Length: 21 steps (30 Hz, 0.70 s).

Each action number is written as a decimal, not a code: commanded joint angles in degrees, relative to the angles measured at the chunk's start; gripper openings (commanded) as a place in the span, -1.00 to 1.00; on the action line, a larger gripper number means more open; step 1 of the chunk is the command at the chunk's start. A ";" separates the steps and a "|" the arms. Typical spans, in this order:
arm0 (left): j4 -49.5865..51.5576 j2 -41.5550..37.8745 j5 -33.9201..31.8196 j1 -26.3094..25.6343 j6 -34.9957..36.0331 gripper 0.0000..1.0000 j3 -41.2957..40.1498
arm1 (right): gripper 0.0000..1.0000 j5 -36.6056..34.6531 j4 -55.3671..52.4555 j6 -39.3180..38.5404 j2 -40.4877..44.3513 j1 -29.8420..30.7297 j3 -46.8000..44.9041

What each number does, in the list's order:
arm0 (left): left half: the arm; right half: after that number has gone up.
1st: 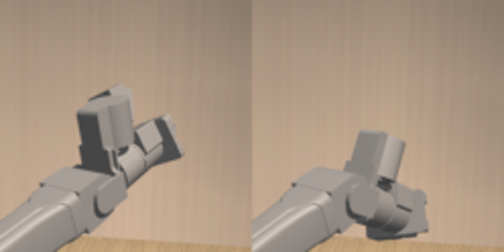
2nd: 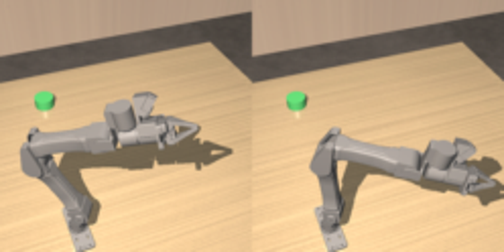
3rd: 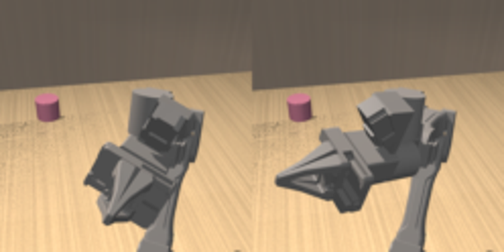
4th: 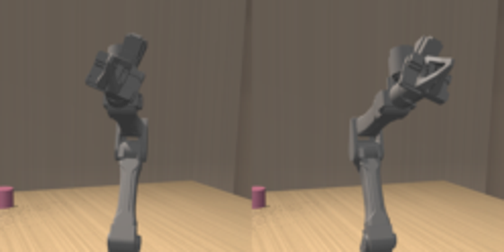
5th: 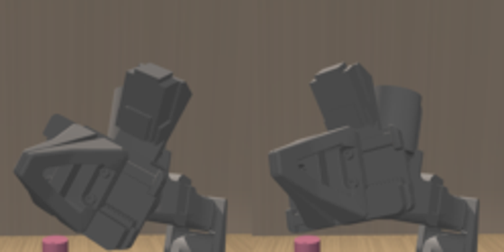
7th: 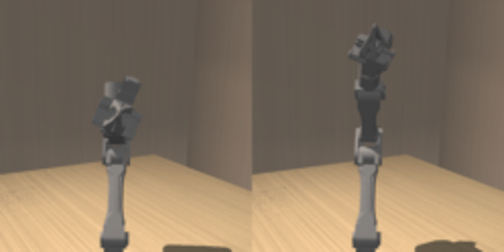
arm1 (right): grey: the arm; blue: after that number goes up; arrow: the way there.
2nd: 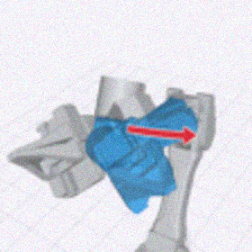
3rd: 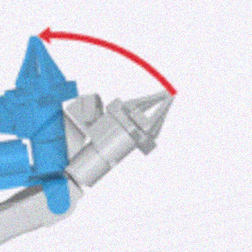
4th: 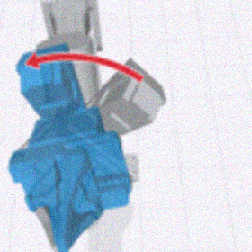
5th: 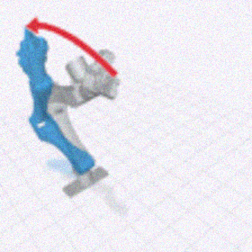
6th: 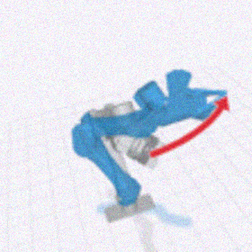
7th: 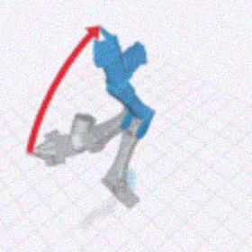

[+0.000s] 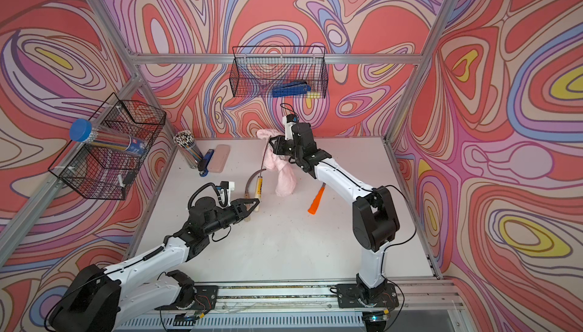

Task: Wipe small sickles with rags
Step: Wipe the small sickle.

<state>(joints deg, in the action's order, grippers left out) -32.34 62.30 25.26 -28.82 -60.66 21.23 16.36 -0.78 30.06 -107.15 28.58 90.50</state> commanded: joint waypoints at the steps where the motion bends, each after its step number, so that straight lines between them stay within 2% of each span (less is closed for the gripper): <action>1: -0.52 -0.95 -0.43 -0.08 0.43 -1.00 0.03 | -1.00 1.28 2.50 0.08 1.02 0.49 -1.72; 10: -0.50 -0.38 -0.54 -0.01 0.55 -1.00 0.29 | -1.00 1.75 5.28 -0.12 -0.27 3.99 -5.76; 21: 0.44 -1.20 -1.35 -0.01 0.96 -1.00 0.19 | -1.00 1.13 11.03 0.81 4.39 8.18 -15.95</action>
<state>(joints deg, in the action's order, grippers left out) -31.27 62.30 24.60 -28.86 -60.40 21.23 16.25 6.76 30.46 -106.67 35.88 76.69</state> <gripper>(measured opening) 0.260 0.146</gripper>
